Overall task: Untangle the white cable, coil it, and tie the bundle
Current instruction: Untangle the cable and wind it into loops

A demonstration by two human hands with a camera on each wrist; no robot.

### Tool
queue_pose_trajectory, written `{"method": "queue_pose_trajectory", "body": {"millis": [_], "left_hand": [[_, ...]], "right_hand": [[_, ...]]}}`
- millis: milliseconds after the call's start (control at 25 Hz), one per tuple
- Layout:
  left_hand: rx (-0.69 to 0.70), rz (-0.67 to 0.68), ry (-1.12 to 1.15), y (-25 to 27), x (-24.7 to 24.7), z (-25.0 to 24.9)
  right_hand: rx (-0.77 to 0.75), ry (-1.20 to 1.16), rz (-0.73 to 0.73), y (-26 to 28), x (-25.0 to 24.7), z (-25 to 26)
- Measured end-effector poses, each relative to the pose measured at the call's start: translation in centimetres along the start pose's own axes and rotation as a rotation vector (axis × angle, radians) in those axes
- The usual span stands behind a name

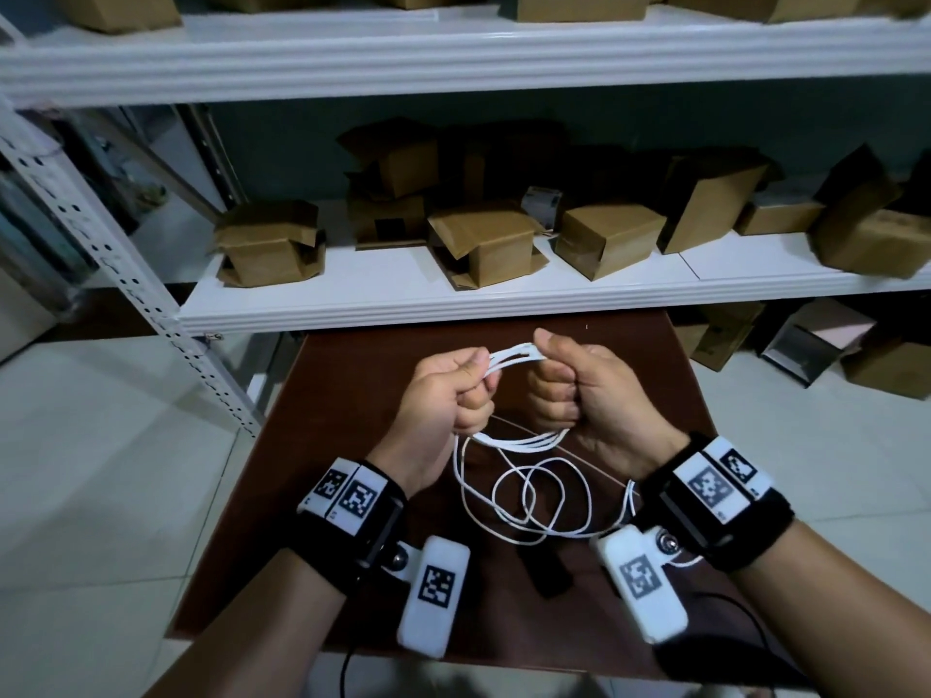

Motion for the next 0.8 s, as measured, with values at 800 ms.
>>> {"method": "queue_pose_trajectory", "body": {"millis": [800], "left_hand": [[-0.076,-0.015,-0.215,0.5,0.4,0.3]], "right_hand": [[0.141,0.362,0.031,0.3,0.8,-0.9]]}}
Point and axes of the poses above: each hand's wrist, its own y-axis away from the middle knuckle, its own x-axis out of the palm, z = x × y, the point moved 9 cm from there along -y, towards the middle knuckle, and after that the axes turned 6 degrees about -x, right-handed, at the moved point
